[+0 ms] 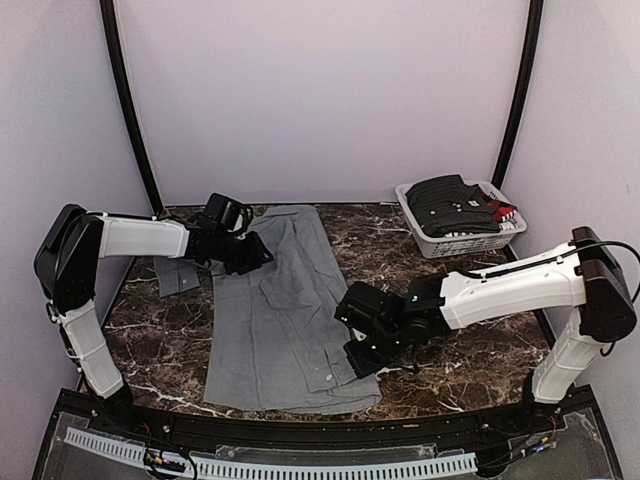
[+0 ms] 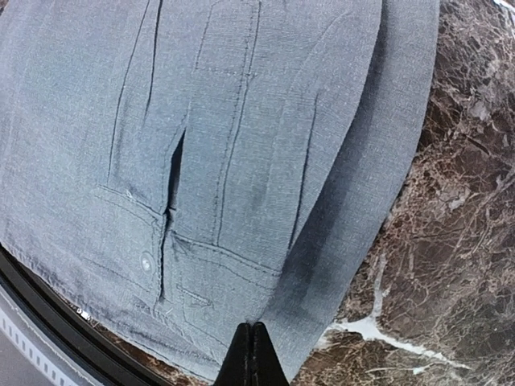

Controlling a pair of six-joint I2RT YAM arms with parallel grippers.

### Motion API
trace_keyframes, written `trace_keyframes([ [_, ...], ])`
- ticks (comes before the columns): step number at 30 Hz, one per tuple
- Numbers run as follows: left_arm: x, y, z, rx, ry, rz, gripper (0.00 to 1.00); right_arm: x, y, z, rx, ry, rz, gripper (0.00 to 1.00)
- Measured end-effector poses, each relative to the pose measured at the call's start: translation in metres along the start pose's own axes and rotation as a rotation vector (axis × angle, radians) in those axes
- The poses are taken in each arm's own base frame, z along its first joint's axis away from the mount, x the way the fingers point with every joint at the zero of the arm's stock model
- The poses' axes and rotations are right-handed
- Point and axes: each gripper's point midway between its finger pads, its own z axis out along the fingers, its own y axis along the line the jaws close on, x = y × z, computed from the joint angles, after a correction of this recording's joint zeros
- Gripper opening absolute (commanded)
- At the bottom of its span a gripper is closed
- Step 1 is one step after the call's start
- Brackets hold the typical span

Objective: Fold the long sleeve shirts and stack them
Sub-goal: Adjust the sleeve of the 1/3-folded shirt.

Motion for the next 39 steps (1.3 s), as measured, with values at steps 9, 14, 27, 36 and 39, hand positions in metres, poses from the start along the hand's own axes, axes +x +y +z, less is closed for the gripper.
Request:
trace_keyframes([
  [9,-0.002,-0.008,0.005,0.033,0.016,0.010,0.34,0.014,-0.005,-0.009,0.007,0.012,0.019,0.00],
  [14,0.002,-0.016,0.015,0.060,0.047,0.025,0.34,0.021,-0.009,-0.011,0.018,0.027,0.028,0.00],
  [27,0.017,-0.029,0.046,0.093,0.126,0.062,0.34,0.037,-0.005,-0.016,0.011,0.039,0.055,0.00],
  [36,0.029,-0.010,0.073,0.033,0.165,0.050,0.30,0.049,-0.016,-0.007,0.050,0.051,0.071,0.28],
  [39,0.025,-0.005,0.075,0.003,0.145,0.051,0.28,0.038,-0.017,-0.010,0.055,0.020,0.057,0.29],
])
